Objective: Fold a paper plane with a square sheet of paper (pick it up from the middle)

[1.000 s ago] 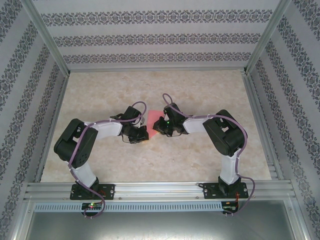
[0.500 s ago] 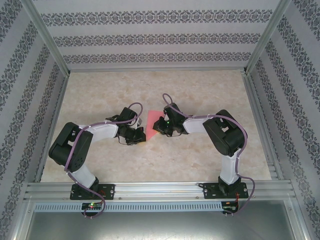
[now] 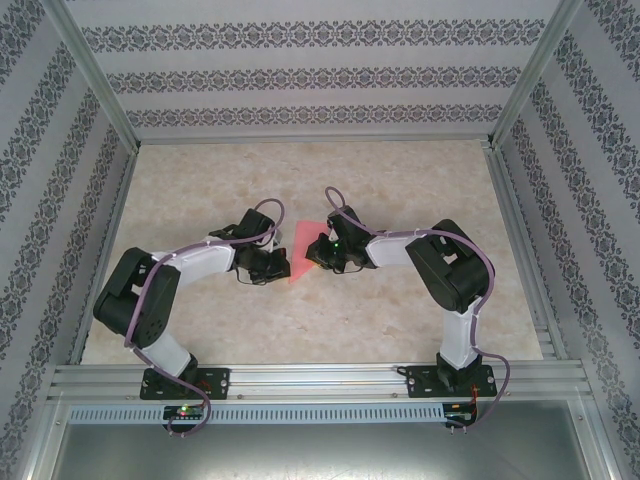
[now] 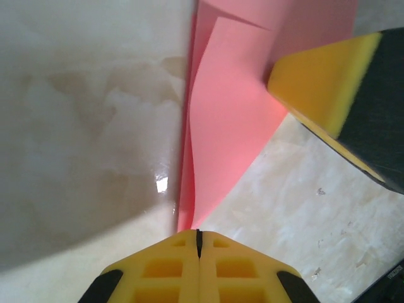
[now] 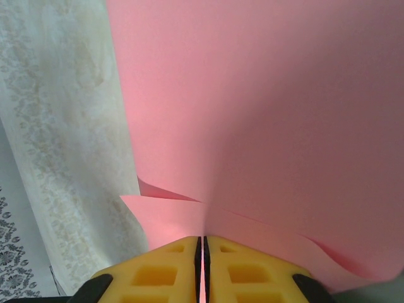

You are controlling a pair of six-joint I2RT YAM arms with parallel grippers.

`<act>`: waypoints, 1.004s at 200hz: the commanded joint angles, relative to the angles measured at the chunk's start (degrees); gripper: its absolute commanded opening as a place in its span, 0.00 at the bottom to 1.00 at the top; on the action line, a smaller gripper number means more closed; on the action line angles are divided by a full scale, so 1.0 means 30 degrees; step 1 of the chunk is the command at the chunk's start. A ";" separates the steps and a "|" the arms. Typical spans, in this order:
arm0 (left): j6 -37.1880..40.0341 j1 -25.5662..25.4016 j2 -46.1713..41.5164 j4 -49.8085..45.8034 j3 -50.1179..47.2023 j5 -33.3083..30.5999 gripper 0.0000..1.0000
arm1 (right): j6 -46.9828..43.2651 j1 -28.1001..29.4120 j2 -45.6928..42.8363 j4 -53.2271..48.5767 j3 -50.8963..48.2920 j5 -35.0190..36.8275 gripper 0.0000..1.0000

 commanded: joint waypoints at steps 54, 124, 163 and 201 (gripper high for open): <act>-0.0306 -0.0063 0.1603 0.1867 0.0653 0.1773 0.02 | -0.0022 0.0190 0.0925 -0.2029 -0.0569 0.1445 0.14; 0.0359 -0.0066 0.2709 0.0022 0.0433 0.0263 0.01 | -0.0680 0.0097 0.0501 -0.1732 -0.0269 0.0916 0.14; 0.0529 -0.0065 0.2556 -0.0423 0.0074 -0.0483 0.00 | -0.3131 -0.0403 -0.0937 -0.1330 0.0374 0.0042 0.15; 0.0475 -0.0087 0.2639 -0.0210 -0.0041 -0.0306 0.00 | -0.3812 0.0525 -0.1755 -0.0264 -0.0410 0.0147 0.12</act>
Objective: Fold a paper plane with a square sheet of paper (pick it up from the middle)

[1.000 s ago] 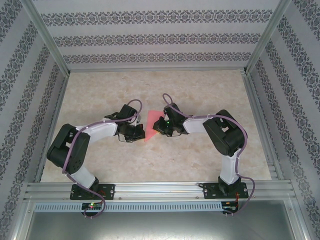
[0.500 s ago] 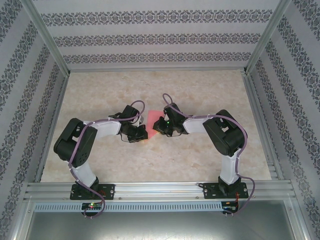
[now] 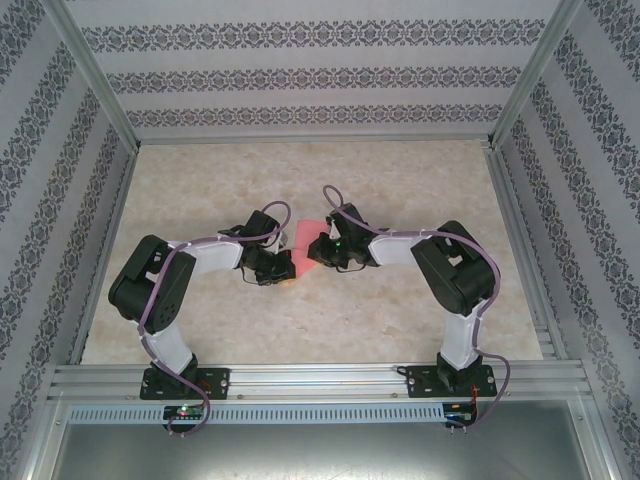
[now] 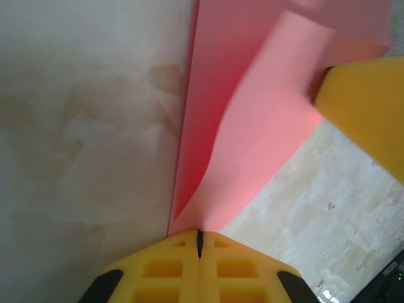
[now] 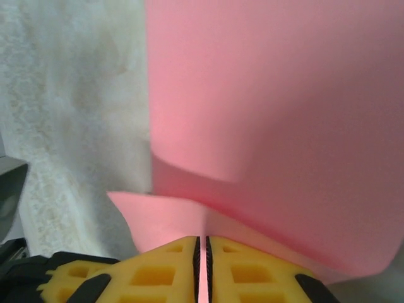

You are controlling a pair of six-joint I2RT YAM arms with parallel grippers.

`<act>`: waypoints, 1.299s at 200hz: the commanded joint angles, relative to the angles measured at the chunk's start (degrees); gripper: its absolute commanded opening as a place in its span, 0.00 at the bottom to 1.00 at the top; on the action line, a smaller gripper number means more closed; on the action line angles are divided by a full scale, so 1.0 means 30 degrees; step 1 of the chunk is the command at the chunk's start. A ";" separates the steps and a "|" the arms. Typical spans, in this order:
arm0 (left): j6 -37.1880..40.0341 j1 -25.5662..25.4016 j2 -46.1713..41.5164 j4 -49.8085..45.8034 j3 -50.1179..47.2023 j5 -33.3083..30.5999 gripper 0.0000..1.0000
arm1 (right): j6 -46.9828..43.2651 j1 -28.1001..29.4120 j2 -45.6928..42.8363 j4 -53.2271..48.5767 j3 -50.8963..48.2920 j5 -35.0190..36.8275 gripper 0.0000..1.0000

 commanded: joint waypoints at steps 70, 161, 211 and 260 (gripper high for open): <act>0.0571 -0.0049 0.0319 -0.1486 -0.0439 -0.1403 0.00 | -0.0433 0.1665 0.0372 0.0544 -0.0148 0.0413 0.00; 0.0940 0.0005 0.0487 -0.3035 -0.0556 -0.2005 0.00 | -0.3091 0.0625 0.1338 0.0096 0.0241 -0.0027 0.00; 0.1190 0.0292 0.0642 -0.3335 -0.1092 -0.1821 0.00 | -0.4664 -0.1825 0.1640 -0.0342 0.0402 0.0010 0.00; 0.1445 0.0385 0.0407 -0.3141 -0.0761 -0.1690 0.00 | -0.5208 -0.2473 -0.1051 -0.1491 0.0565 0.0409 0.00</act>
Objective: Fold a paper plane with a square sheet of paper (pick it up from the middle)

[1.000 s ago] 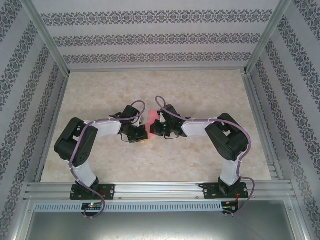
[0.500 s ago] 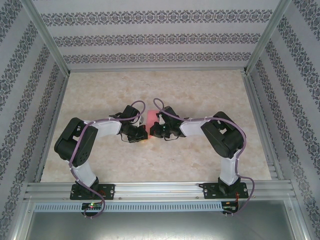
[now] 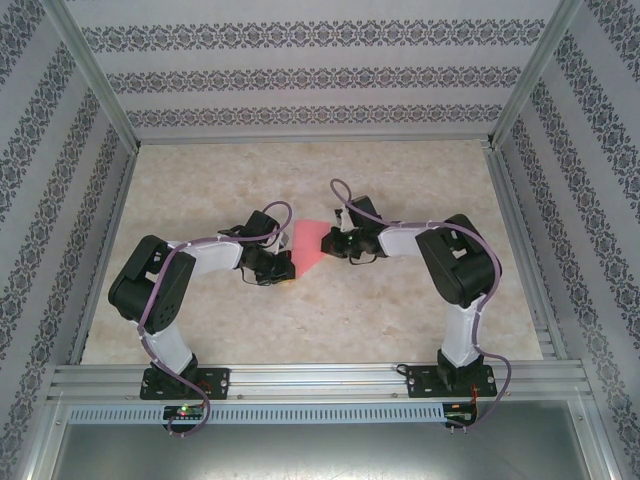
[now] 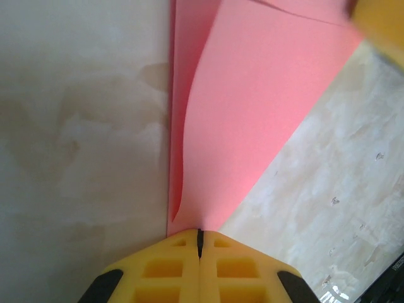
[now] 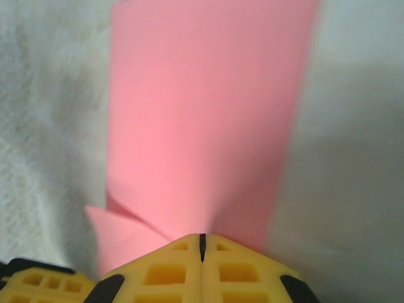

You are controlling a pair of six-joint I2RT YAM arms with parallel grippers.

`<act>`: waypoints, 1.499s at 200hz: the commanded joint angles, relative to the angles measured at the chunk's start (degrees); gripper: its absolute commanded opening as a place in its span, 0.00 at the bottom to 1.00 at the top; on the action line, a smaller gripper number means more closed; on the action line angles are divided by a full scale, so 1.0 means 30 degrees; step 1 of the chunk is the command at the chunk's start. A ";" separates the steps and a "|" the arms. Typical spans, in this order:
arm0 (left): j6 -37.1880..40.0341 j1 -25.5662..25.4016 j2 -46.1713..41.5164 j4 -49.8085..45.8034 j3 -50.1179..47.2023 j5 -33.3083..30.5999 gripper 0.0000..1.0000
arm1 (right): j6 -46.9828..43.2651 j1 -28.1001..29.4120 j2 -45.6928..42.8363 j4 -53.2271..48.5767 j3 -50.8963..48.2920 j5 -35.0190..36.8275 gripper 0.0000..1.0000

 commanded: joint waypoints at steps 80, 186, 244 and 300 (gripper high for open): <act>0.1219 0.0420 0.0586 -0.3504 -0.0014 -0.1909 0.00 | 0.1161 0.3082 -0.1172 0.0645 -0.0034 0.0777 0.00; 0.1535 0.0603 0.0557 -0.2945 -0.0706 -0.1654 0.00 | -0.0477 -0.1114 0.0095 -0.0386 -0.0569 0.1125 0.00; 0.3096 0.0662 0.0720 -0.1527 -0.0132 -0.0800 0.00 | 0.0214 0.0161 -0.3426 -0.0177 -0.1219 0.1411 0.00; 0.3590 0.0686 0.0531 -0.1869 -0.0200 -0.0959 0.00 | 0.2873 0.2740 -0.0555 0.2439 -0.0075 -0.0350 0.00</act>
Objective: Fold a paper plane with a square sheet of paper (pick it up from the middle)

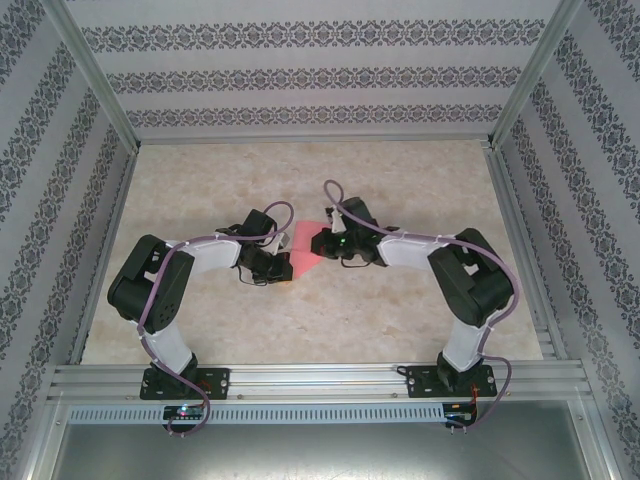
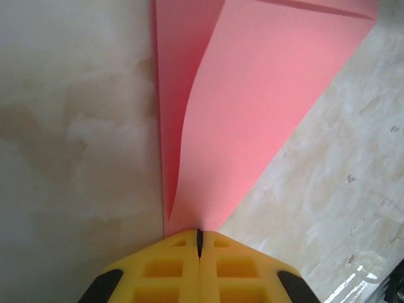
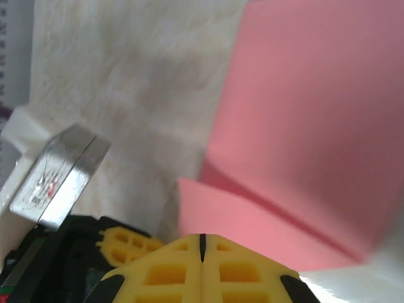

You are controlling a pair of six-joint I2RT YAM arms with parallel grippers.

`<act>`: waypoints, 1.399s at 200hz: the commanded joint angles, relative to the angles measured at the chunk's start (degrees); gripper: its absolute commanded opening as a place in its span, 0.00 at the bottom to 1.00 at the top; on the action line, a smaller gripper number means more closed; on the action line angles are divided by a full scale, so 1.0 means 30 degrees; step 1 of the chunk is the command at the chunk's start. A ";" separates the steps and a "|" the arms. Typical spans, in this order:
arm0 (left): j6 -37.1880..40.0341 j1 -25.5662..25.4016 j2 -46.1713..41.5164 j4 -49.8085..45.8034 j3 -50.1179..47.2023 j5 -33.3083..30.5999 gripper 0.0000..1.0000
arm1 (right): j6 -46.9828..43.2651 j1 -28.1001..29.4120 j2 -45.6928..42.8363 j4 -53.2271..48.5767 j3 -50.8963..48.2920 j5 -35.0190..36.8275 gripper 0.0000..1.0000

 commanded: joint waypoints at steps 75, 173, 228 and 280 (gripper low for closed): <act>0.0911 0.0314 -0.0378 -0.1905 0.0070 -0.0769 0.00 | 0.1256 0.0400 0.3406 -0.0375 0.0885 0.0382 0.00; 0.0071 0.0305 -0.1239 -0.4270 -0.1659 -0.2691 0.00 | 0.1330 0.0086 0.3905 -0.1978 0.1077 0.1210 0.00; -0.1544 0.0403 -0.4481 -0.1735 -0.0933 -0.1818 0.00 | 0.1922 0.0108 0.3735 -0.1884 0.0758 0.1399 0.00; -0.3402 -0.0229 -0.2027 0.2002 -0.0599 -0.0665 0.00 | 0.2440 0.0136 0.3594 -0.0833 0.0708 0.0811 0.00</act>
